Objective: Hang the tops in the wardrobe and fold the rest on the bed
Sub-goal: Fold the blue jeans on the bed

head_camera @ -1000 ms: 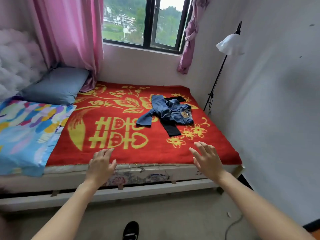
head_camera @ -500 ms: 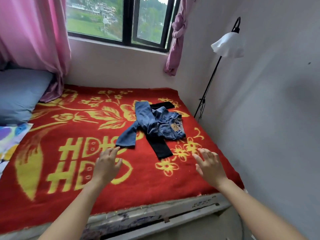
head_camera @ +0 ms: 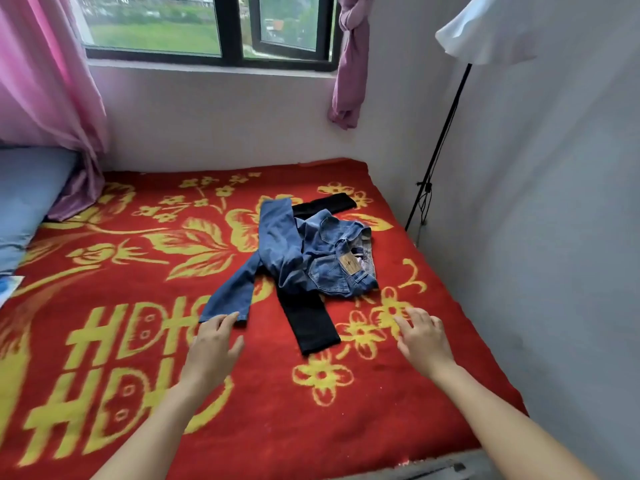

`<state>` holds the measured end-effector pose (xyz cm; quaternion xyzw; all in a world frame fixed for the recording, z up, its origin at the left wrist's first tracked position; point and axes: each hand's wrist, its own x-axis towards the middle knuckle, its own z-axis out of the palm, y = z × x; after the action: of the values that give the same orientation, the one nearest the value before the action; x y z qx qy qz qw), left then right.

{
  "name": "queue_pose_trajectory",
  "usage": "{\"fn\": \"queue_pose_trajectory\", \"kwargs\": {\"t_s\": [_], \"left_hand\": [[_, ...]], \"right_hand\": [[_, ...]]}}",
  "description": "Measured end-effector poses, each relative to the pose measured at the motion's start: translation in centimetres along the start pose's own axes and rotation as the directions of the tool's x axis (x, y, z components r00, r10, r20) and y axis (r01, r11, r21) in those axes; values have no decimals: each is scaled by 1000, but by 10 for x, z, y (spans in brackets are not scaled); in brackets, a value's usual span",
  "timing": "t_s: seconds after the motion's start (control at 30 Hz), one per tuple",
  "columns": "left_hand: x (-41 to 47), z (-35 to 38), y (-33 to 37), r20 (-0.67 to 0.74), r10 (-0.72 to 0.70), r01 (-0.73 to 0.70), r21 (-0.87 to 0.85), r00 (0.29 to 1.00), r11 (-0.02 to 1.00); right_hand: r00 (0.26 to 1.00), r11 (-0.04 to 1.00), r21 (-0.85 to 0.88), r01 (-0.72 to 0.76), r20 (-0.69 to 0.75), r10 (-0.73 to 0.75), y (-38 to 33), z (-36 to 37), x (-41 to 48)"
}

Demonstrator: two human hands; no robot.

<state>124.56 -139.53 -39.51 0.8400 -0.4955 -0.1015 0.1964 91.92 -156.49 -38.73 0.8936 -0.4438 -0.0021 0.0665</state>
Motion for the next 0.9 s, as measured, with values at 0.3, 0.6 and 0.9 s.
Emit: {"fn": "queue_pose_trajectory", "kwargs": {"t_s": [0.3, 0.6, 0.9], "left_hand": [[113, 72, 95, 120, -109, 105, 38, 987, 994], [178, 119, 87, 218, -273, 245, 143, 937, 959], [221, 149, 60, 242, -342, 316, 139, 908, 938]], "right_hand": [[977, 972, 209, -109, 202, 66, 81, 77, 119], [834, 926, 234, -296, 535, 131, 98, 176, 211], [797, 908, 277, -314, 597, 93, 93, 232, 300]]}}
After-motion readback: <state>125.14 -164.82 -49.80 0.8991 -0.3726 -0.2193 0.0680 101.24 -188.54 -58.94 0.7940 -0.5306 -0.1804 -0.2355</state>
